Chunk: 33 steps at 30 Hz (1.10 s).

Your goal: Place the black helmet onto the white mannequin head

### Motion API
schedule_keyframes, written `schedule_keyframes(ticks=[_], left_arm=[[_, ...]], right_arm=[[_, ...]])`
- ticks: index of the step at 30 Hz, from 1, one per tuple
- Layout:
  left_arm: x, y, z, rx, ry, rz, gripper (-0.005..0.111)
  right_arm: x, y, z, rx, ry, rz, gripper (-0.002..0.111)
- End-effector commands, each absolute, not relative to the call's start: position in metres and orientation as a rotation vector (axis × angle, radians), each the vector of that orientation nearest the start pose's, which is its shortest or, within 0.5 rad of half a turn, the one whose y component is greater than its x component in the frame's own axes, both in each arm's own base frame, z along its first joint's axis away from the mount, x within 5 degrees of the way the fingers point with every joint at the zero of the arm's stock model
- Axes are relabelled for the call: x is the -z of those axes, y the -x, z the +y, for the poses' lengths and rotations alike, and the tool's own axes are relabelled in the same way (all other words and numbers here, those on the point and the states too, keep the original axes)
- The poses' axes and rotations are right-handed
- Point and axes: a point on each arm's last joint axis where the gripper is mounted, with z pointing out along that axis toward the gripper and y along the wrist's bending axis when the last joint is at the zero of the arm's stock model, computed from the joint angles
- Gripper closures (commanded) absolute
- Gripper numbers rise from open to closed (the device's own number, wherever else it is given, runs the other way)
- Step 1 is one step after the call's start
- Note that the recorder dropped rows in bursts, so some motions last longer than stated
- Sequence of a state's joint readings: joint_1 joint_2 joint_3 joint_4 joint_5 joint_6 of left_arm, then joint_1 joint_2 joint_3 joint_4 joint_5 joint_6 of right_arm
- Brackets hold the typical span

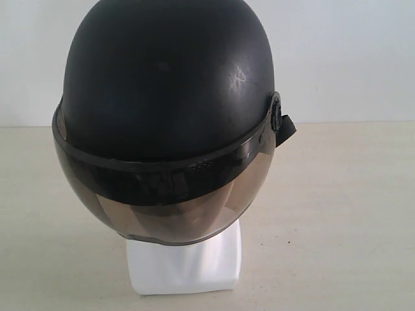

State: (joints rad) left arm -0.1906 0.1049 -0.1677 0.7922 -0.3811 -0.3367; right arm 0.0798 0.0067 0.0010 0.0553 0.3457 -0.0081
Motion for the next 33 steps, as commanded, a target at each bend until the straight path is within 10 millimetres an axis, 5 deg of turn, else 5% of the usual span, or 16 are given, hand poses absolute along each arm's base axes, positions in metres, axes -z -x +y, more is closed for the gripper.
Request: schedule_keyframes(ticks=[1,17,29,33], left_arm=[[-0.268,-0.052,-0.02,-0.01,-0.397,1.198,0.102],[-0.229,-0.053,-0.009,0.104,-0.239,1.669,0.102],[-0.187,-0.057,-0.01,0.091,-0.232,1.777,0.102],[-0.188,-0.057,-0.007,0.1,-0.135,1.769,0.102]], right_arm=[[-0.182,-0.053,0.006,-0.101,0.038,1.825,0.108],[-0.182,-0.053,0.006,-0.101,0.038,1.825,0.108],[-0.182,-0.053,0.006,-0.101,0.038,1.825,0.108],[-0.183,-0.053,0.006,-0.101,0.038,1.823,0.108]])
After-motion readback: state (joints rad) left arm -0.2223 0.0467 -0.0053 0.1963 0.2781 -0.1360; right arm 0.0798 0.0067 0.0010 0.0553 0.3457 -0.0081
